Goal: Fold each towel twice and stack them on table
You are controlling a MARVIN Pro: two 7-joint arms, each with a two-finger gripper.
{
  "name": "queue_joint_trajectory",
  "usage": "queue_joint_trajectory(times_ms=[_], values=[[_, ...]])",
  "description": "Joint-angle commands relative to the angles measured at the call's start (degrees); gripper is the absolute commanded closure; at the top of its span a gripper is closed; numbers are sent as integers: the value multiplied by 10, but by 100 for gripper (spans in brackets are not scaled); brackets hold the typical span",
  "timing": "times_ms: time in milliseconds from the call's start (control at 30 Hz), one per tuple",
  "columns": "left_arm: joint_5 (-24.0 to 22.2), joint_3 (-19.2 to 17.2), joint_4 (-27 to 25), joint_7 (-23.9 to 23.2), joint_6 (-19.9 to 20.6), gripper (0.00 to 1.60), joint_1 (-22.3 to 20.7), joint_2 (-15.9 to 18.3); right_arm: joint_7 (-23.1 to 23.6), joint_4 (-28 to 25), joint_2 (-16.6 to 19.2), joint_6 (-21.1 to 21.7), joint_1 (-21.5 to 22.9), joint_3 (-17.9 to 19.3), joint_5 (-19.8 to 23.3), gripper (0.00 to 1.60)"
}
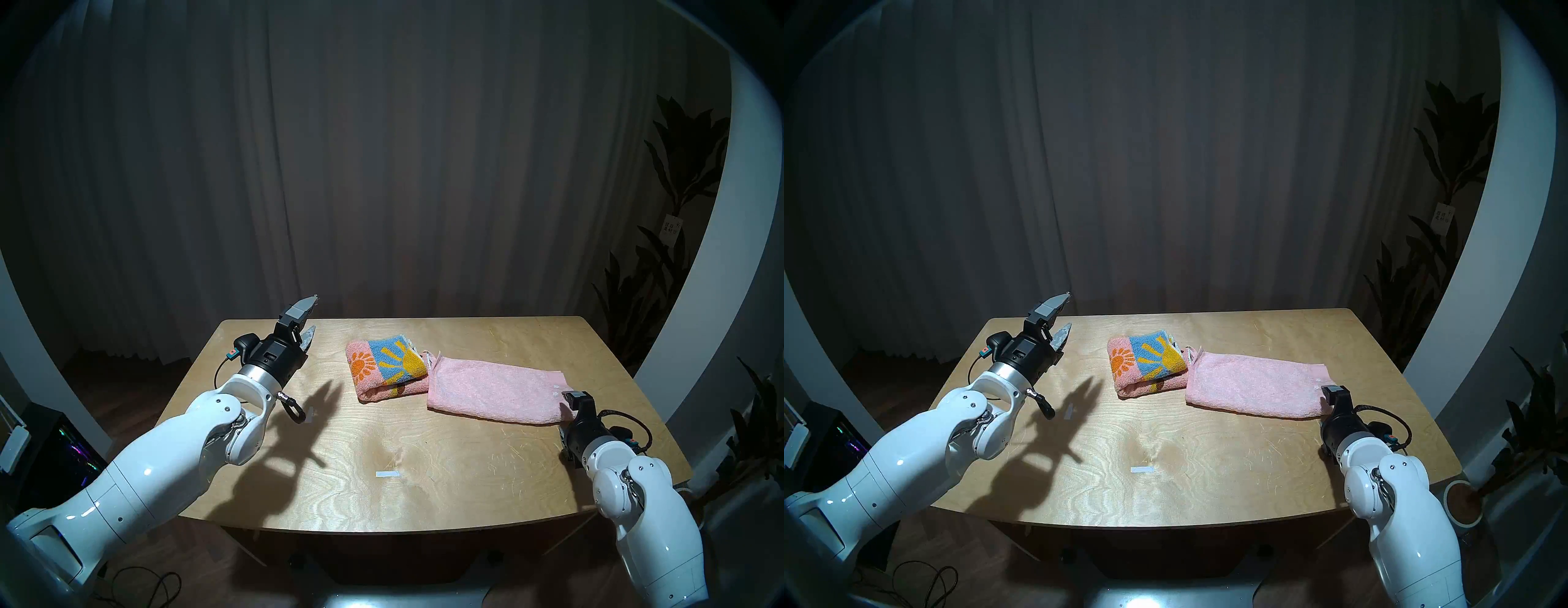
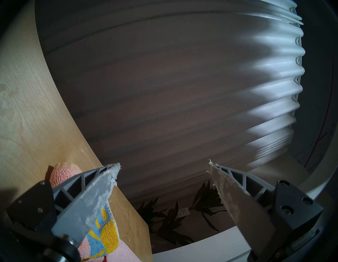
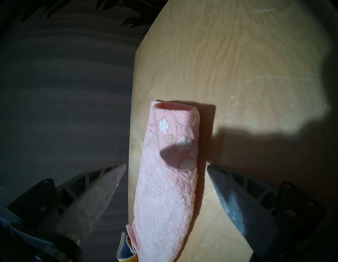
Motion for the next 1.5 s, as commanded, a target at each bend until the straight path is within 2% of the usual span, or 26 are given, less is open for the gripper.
queue_joint_trajectory(times_ms=[0, 367, 633, 700, 733, 767, 800, 833, 900, 967, 1000, 1200, 1467], values=[[1, -8, -14, 0, -6, 0, -4, 6, -3, 18, 7, 4, 18, -9, -8, 0], [-1, -6, -12, 3, -8, 0, -8, 8, -28, 54, 12, -7, 45, -25, -24, 0], [-2, -6, -14, 7, -12, 0, -8, 9, -26, 88, 19, 0, 68, -30, -24, 0], [-3, -7, -15, 7, -15, 0, -6, 10, -30, 94, 24, 2, 72, -31, -24, 23], [-3, -7, -15, 7, -16, 0, -5, 10, -34, 96, 26, 4, 74, -32, -24, 53], [-3, -7, -16, 8, -18, 0, -5, 10, -33, 98, 28, 5, 75, -33, -25, 68], [-3, -7, -16, 8, -19, 0, -5, 10, -33, 100, 29, 6, 75, -33, -24, 91], [-3, -7, -17, 9, -21, 0, -4, 10, -35, 100, 32, 8, 75, -34, -26, 99], [-3, -7, -17, 9, -23, 0, -3, 10, -35, 101, 33, 10, 76, -33, -25, 129], [-3, -6, -18, 9, -29, 0, -2, 9, -34, 103, 36, 14, 75, -32, -26, 142], [-3, -6, -19, 9, -30, 0, -2, 9, -34, 104, 37, 16, 75, -31, -26, 160], [-4, -5, -20, 9, -38, 0, 0, 6, -33, 101, 55, 30, 78, -20, -29, 160], [-8, -5, -15, 10, -43, 0, -3, -3, -22, 115, 118, 83, 100, -15, -59, 160]])
